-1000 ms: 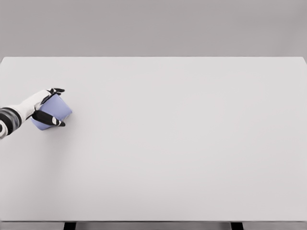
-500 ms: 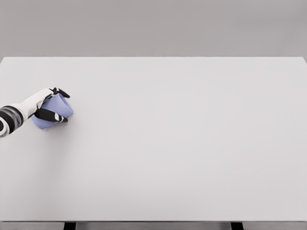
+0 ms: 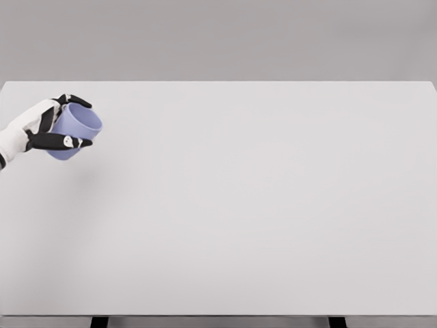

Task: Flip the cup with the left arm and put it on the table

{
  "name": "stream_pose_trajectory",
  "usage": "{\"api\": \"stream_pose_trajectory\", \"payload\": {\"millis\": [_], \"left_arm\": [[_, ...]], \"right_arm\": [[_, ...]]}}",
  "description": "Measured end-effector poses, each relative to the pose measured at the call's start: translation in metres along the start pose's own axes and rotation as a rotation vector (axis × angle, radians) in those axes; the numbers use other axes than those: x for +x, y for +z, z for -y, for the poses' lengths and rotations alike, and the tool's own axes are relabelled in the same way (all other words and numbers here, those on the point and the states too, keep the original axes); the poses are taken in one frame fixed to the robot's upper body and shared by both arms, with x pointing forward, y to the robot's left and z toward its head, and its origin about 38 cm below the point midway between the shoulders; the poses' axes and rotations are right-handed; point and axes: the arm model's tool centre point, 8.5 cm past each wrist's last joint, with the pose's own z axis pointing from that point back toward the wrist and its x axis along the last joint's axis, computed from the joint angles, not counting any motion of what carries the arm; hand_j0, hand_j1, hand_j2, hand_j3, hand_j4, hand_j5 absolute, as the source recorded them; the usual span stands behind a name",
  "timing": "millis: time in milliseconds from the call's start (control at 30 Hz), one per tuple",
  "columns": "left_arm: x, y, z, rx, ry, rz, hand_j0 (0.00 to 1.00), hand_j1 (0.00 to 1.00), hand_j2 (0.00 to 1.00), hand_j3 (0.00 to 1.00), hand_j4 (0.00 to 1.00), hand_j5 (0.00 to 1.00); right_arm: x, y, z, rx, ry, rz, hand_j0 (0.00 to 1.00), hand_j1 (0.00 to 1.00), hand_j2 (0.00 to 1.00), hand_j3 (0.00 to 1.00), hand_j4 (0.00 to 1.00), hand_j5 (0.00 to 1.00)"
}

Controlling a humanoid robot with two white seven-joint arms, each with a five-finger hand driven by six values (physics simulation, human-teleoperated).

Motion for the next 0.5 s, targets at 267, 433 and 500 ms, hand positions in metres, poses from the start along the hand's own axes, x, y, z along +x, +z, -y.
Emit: {"api": "stream_pose_trajectory", "payload": {"millis": [267, 433, 500], "left_arm": [[0.001, -0.026, 0.016, -0.056, 0.092, 0.185, 0.47, 0.47, 0.47, 0.47, 0.47, 0.47], [0.008, -0.068, 0.033, -0.085, 0.169, 0.287, 0.48, 0.48, 0.48, 0.48, 0.48, 0.48], [0.004, -0.085, 0.046, -0.095, 0.209, 0.308, 0.48, 0.48, 0.48, 0.48, 0.48, 0.48]], "right_arm": [[0.000, 0.000, 0.000, 0.000, 0.000, 0.000, 1.00, 1.00, 1.00, 1.00, 1.00, 1.00], [0.000, 0.000, 0.000, 0.000, 0.000, 0.000, 1.00, 1.00, 1.00, 1.00, 1.00, 1.00], [-0.001, 0.000, 0.000, 0.000, 0.000, -0.002, 1.00, 1.00, 1.00, 1.00, 1.00, 1.00]]}}
